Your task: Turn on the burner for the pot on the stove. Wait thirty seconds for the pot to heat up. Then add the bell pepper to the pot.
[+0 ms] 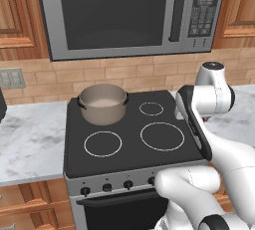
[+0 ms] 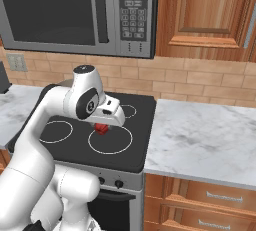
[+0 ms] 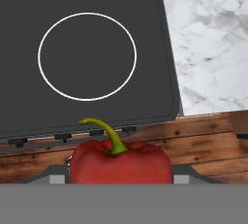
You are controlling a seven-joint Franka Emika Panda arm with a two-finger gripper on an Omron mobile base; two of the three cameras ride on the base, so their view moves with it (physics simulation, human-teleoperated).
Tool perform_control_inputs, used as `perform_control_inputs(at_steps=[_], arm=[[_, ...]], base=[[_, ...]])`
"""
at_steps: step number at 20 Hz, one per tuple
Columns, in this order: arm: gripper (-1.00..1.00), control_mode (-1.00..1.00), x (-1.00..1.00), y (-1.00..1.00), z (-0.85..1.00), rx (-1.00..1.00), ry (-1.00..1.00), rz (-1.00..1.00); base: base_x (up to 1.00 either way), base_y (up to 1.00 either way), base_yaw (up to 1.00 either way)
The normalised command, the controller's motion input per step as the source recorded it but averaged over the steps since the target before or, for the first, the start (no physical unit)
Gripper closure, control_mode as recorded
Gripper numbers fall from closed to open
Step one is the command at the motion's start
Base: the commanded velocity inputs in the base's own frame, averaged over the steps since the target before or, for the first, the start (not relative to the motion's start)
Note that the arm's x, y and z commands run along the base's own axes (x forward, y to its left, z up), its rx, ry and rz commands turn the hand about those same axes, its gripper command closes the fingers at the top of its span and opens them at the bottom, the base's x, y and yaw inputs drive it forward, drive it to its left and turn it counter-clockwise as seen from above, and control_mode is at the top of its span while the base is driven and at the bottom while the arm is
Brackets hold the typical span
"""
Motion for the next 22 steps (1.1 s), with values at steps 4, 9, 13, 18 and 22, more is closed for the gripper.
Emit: perform_control_inputs(at_steps=[4, 9, 13, 18, 22], arm=[[1.0, -1.0, 0.0, 0.0, 0.0, 0.0, 0.0, 0.0], [1.0, -1.0, 0.0, 0.0, 0.0, 0.0, 0.0, 0.0], [1.0, -1.0, 0.0, 0.0, 0.0, 0.0, 0.0, 0.0], [1.0, -1.0, 0.0, 0.0, 0.0, 0.0, 0.0, 0.0], [1.0, -1.0, 0.0, 0.0, 0.0, 0.0, 0.0, 0.0]], base=[[0.0, 0.0, 0.0], [0.0, 0.0, 0.0], [0.0, 0.0, 0.0], [0.0, 0.0, 0.0], [0.0, 0.0, 0.0]])
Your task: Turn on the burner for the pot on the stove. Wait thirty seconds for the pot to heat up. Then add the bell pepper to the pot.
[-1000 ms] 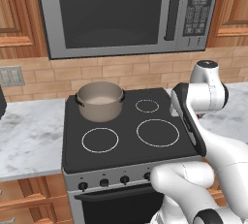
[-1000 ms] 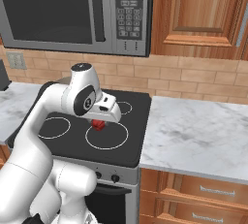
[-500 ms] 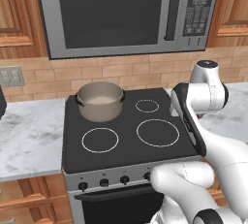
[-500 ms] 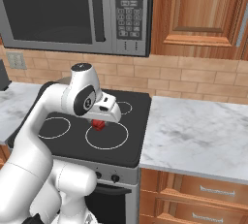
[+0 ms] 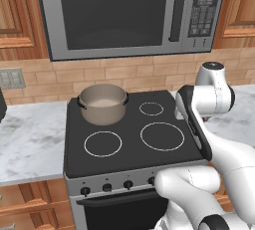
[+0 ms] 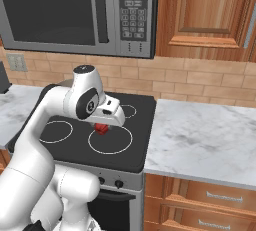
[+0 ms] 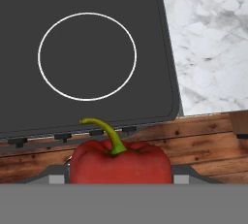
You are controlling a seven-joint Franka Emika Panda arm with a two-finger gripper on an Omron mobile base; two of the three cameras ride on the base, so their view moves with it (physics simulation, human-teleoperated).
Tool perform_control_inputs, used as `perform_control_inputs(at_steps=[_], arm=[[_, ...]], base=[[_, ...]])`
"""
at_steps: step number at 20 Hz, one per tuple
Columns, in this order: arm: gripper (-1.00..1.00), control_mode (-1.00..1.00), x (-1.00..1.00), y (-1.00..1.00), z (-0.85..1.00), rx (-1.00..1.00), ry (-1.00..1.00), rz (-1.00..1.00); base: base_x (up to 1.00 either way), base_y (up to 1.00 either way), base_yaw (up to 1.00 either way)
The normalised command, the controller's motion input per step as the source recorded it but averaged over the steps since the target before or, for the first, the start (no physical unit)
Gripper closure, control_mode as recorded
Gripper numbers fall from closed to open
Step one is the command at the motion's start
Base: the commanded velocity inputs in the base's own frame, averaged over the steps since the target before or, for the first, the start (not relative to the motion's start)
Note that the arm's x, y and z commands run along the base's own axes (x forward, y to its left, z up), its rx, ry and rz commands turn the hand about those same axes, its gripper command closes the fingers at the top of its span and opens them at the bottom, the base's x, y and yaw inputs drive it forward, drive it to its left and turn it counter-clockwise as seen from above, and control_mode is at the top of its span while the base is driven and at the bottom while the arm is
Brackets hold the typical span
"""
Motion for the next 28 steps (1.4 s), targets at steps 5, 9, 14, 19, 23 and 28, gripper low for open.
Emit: perform_control_inputs(at_steps=[5, 9, 14, 19, 23, 28], arm=[[1.0, -1.0, 0.0, 0.0, 0.0, 0.0, 0.0, 0.0], [1.0, -1.0, 0.0, 0.0, 0.0, 0.0, 0.0, 0.0], [1.0, -1.0, 0.0, 0.0, 0.0, 0.0, 0.0, 0.0], [1.0, -1.0, 0.0, 0.0, 0.0, 0.0, 0.0, 0.0], [1.0, -1.0, 0.0, 0.0, 0.0, 0.0, 0.0, 0.0], [1.0, -1.0, 0.0, 0.0, 0.0, 0.0, 0.0, 0.0]], base=[[0.0, 0.0, 0.0], [0.0, 0.0, 0.0], [0.0, 0.0, 0.0], [0.0, 0.0, 0.0], [0.0, 0.0, 0.0], [0.0, 0.0, 0.0]])
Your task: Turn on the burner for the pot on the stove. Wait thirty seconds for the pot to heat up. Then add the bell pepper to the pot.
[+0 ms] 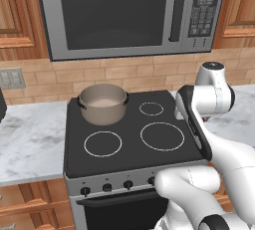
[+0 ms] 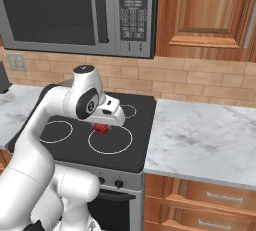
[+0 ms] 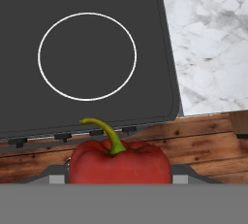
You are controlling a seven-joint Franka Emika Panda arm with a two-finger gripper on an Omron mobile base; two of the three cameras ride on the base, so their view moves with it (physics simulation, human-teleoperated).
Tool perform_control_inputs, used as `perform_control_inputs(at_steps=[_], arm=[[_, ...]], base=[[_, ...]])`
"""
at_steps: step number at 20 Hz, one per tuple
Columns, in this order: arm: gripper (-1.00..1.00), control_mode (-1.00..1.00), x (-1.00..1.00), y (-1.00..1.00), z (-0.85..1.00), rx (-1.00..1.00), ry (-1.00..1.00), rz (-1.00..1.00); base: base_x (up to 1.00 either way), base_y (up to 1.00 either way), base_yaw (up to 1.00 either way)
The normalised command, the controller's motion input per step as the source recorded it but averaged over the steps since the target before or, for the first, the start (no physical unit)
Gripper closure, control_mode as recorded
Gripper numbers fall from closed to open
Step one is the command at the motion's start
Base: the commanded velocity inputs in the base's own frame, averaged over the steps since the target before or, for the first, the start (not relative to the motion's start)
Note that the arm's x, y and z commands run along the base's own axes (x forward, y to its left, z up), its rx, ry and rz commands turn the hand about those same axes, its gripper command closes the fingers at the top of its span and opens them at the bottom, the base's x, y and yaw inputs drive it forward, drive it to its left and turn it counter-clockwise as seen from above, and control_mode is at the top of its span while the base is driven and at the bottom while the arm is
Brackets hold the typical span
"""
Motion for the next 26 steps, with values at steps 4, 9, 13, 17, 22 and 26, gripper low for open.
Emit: perform_control_inputs(at_steps=[4, 9, 13, 17, 22, 26], arm=[[1.0, -1.0, 0.0, 0.0, 0.0, 0.0, 0.0, 0.0], [1.0, -1.0, 0.0, 0.0, 0.0, 0.0, 0.0, 0.0], [1.0, -1.0, 0.0, 0.0, 0.0, 0.0, 0.0, 0.0], [1.0, -1.0, 0.0, 0.0, 0.0, 0.0, 0.0, 0.0], [1.0, -1.0, 0.0, 0.0, 0.0, 0.0, 0.0, 0.0], [1.0, -1.0, 0.0, 0.0, 0.0, 0.0, 0.0, 0.0]], base=[[0.0, 0.0, 0.0], [0.0, 0.0, 0.0], [0.0, 0.0, 0.0], [0.0, 0.0, 0.0], [0.0, 0.0, 0.0], [0.0, 0.0, 0.0]])
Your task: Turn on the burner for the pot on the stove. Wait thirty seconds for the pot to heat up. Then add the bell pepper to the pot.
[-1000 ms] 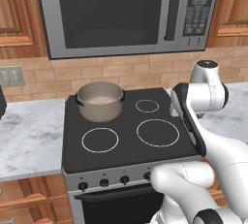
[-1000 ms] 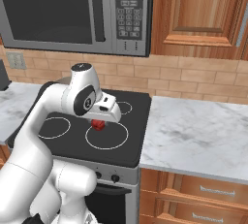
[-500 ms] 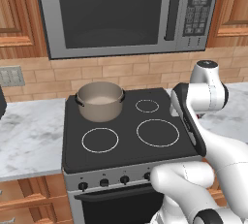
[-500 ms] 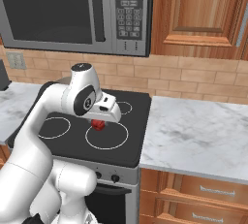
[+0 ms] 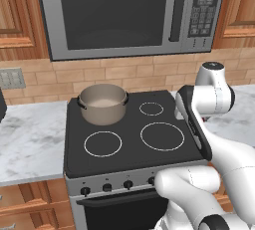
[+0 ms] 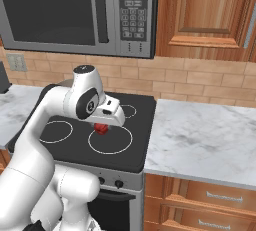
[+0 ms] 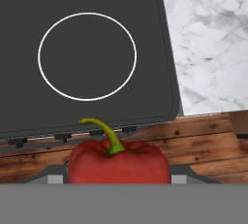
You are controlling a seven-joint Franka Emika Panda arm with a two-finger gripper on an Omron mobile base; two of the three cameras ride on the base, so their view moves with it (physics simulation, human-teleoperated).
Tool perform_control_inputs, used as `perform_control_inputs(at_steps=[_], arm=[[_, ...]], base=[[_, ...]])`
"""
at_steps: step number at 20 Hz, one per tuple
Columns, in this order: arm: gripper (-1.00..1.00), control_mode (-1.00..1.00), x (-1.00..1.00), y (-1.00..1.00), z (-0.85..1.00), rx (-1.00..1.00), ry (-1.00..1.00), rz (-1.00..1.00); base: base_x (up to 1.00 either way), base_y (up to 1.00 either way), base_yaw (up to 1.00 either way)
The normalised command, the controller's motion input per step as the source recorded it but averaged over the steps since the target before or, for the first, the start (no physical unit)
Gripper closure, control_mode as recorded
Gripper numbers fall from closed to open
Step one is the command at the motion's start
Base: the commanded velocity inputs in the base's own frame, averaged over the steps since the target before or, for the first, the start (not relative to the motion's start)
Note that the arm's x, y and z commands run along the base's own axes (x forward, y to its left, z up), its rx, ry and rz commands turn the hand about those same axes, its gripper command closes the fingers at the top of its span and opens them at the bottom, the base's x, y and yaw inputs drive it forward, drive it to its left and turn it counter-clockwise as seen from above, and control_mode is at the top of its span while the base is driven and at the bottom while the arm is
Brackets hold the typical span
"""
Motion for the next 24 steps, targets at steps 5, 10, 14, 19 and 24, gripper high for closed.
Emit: perform_control_inputs(at_steps=[5, 10, 14, 19, 24], arm=[[1.0, -1.0, 0.0, 0.0, 0.0, 0.0, 0.0, 0.0], [1.0, -1.0, 0.0, 0.0, 0.0, 0.0, 0.0, 0.0], [1.0, -1.0, 0.0, 0.0, 0.0, 0.0, 0.0, 0.0], [1.0, -1.0, 0.0, 0.0, 0.0, 0.0, 0.0, 0.0], [1.0, -1.0, 0.0, 0.0, 0.0, 0.0, 0.0, 0.0]], base=[[0.0, 0.0, 0.0], [0.0, 0.0, 0.0], [0.0, 0.0, 0.0], [0.0, 0.0, 0.0], [0.0, 0.0, 0.0]])
